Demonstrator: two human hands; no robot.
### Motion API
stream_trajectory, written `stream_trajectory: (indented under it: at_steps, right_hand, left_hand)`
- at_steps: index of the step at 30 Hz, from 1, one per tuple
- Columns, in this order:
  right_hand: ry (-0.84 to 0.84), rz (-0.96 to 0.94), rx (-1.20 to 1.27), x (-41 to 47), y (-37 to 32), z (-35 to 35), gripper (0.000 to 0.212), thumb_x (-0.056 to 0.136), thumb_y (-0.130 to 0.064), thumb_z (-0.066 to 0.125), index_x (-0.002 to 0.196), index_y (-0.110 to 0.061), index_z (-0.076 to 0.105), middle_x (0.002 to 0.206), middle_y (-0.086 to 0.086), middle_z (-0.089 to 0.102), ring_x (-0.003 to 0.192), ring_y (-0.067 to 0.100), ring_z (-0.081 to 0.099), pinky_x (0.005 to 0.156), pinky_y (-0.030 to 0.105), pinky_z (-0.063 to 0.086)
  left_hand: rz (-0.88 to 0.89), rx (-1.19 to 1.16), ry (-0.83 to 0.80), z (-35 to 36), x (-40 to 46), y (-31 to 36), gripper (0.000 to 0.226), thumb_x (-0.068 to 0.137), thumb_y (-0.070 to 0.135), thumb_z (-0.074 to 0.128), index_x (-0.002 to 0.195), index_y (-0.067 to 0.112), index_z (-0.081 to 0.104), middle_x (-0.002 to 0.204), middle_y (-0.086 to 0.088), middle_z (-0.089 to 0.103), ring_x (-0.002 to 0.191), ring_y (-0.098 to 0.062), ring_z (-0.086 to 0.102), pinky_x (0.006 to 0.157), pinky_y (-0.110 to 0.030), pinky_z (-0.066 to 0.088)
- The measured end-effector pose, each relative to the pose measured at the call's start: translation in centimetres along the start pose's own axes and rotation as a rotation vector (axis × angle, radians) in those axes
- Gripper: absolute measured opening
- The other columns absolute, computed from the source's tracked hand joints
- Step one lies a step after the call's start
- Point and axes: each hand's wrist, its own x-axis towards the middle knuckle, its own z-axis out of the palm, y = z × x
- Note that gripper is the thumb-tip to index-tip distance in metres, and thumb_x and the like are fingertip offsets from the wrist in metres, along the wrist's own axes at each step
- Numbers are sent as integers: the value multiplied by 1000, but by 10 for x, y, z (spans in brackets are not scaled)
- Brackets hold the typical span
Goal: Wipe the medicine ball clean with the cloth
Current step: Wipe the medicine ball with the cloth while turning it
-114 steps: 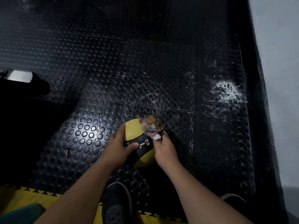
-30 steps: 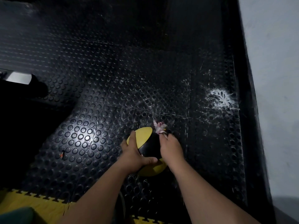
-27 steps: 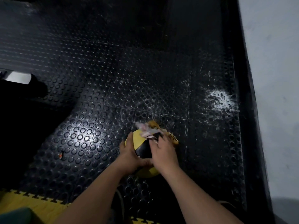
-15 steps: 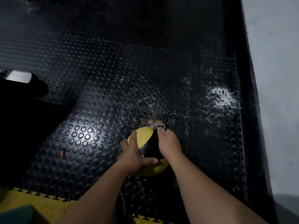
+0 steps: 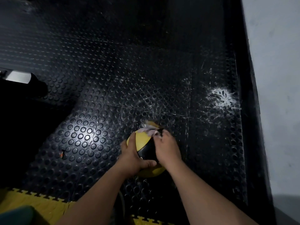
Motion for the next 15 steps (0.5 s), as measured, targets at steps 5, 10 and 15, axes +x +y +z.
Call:
stream_trajectory:
  at_steps: [5, 10, 15]
  right_hand:
    - [-7, -34, -77, 5, -10, 0, 47, 106, -48, 36, 123, -14, 63, 132, 8, 59, 113, 27, 55, 92, 41, 47]
    - [-16, 189, 122, 19, 6, -8, 51, 106, -50, 34, 126, -11, 61, 125, 12, 63, 103, 28, 59, 81, 36, 45]
    - [24, -102, -3, -2, 3, 7, 47, 105, -48, 36, 124, -17, 65, 133, 6, 59, 121, 27, 55, 96, 42, 48]
  left_hand:
    - [1, -19, 6, -1, 2, 0, 144, 56, 44, 97, 160, 37, -2, 165, -8, -1, 151, -34, 17, 116, -47, 32]
    - [-3, -2, -14, 0, 2, -2, 144, 57, 45, 97, 160, 40, -4, 165, -7, -4, 151, -35, 14, 118, -50, 29]
    - [12, -50, -5, -6, 1, -3, 142, 58, 40, 97, 160, 37, -1, 163, -9, 5, 149, -31, 19, 115, -43, 32]
